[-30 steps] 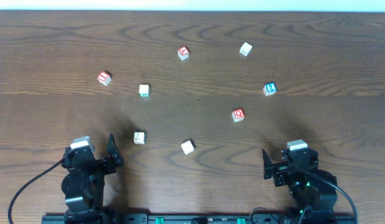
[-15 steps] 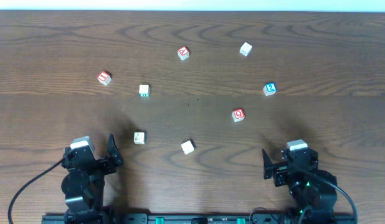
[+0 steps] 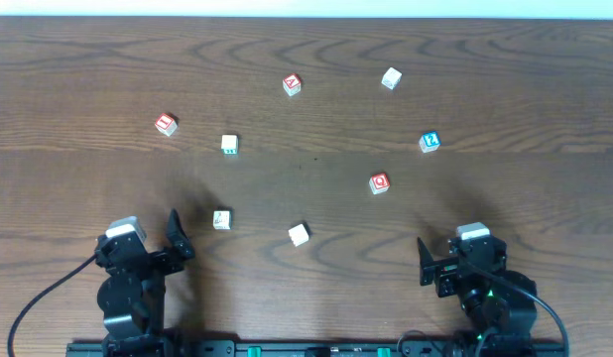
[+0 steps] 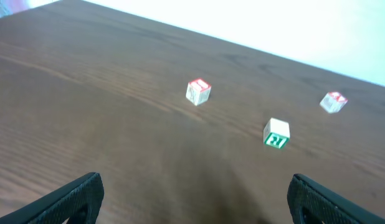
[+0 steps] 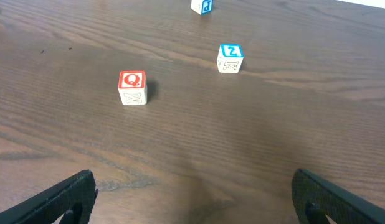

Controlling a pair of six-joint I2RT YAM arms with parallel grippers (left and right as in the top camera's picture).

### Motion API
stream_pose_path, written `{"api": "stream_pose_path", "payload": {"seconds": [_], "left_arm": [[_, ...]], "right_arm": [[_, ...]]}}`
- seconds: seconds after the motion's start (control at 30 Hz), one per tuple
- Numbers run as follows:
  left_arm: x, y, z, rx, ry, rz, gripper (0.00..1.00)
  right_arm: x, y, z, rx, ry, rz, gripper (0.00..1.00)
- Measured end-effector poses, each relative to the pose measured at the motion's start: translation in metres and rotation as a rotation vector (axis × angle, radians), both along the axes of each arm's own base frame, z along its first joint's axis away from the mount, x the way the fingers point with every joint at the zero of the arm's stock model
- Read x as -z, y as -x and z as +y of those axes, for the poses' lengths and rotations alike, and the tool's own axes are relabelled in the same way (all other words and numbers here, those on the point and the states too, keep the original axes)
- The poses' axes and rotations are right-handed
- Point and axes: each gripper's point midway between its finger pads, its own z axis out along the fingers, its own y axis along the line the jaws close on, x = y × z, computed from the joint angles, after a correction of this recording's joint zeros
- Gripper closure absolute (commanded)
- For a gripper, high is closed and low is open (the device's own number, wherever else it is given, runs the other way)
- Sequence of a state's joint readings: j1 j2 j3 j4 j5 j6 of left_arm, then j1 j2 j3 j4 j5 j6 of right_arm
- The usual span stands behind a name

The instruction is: Spell out Ai2

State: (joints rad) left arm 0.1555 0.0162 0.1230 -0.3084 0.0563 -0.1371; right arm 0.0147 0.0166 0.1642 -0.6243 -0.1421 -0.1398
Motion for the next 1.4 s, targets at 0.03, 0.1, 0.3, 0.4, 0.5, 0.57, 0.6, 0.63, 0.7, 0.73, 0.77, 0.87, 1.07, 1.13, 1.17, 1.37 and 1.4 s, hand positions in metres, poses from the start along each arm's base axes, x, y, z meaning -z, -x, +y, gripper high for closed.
{"api": "stream_pose_path", "payload": {"seconds": [0.03,0.1,0.3,0.4,0.5,0.57,0.6,0.63,0.7,0.73,0.77,0.87,1.07,1.13,1.17,1.37,1.4], "left_arm": [[-0.003,-0.002,0.0,0.0,0.0,-0.011,0.04],[-0.008,-0.006,0.001,0.0,-0.004,-0.032,0.05],[-0.017,-0.025,0.005,-0.005,-0.006,-0.055,0.05],[0.0,-0.037,0.008,-0.016,0.002,0.015,0.05],[0.015,-0.049,0.011,-0.02,0.013,0.102,0.05],[0.017,-0.062,0.014,-0.023,0.02,0.157,0.04],[0.016,-0.068,0.015,-0.025,0.022,0.172,0.05],[0.012,-0.08,0.017,-0.028,0.023,0.194,0.05],[0.005,-0.099,0.021,-0.032,0.025,0.212,0.05],[0.001,-0.11,0.023,-0.033,0.025,0.222,0.04],[-0.002,-0.123,0.025,-0.034,0.026,0.231,0.05],[-0.005,-0.157,0.031,-0.037,0.034,0.261,0.05],[0.008,-0.206,0.04,-0.072,0.096,0.358,0.05],[0.013,-0.22,0.043,-0.092,0.13,0.388,0.04],[0.014,-0.227,0.044,-0.102,0.146,0.393,0.05],[0.022,-0.264,0.05,-0.156,0.245,0.403,0.05],[0.023,-0.266,0.049,-0.156,0.252,0.401,0.05]], "right_arm": [[0.0,0.0,0.0,0.0,0.0,0.0,0.01],[0.0,0.0,0.0,0.0,0.0,0.0,0.01],[0.0,0.0,0.0,0.0,0.0,-0.002,0.01],[-0.001,0.0,0.0,0.0,0.0,-0.003,0.01],[-0.001,0.0,0.0,-0.001,0.0,-0.005,0.01],[-0.001,0.0,0.0,0.0,0.0,-0.005,0.01],[-0.001,0.0,0.0,-0.001,0.0,-0.005,0.01],[-0.001,0.0,0.0,-0.001,0.0,-0.006,0.01],[-0.001,0.0,0.0,0.0,0.0,-0.006,0.01],[-0.001,0.0,0.0,-0.001,0.0,-0.006,0.01],[-0.001,0.0,0.0,0.0,0.0,-0.006,0.01],[-0.001,0.0,0.0,0.0,0.0,-0.006,0.01],[-0.001,0.0,0.0,0.0,0.0,-0.006,0.01],[-0.001,0.0,0.0,0.0,0.0,-0.006,0.01],[-0.001,0.0,0.0,0.0,0.0,-0.006,0.01],[-0.001,0.0,0.0,0.0,0.0,-0.006,0.01],[-0.001,0.0,0.0,0.0,0.0,-0.006,0.01]]}}
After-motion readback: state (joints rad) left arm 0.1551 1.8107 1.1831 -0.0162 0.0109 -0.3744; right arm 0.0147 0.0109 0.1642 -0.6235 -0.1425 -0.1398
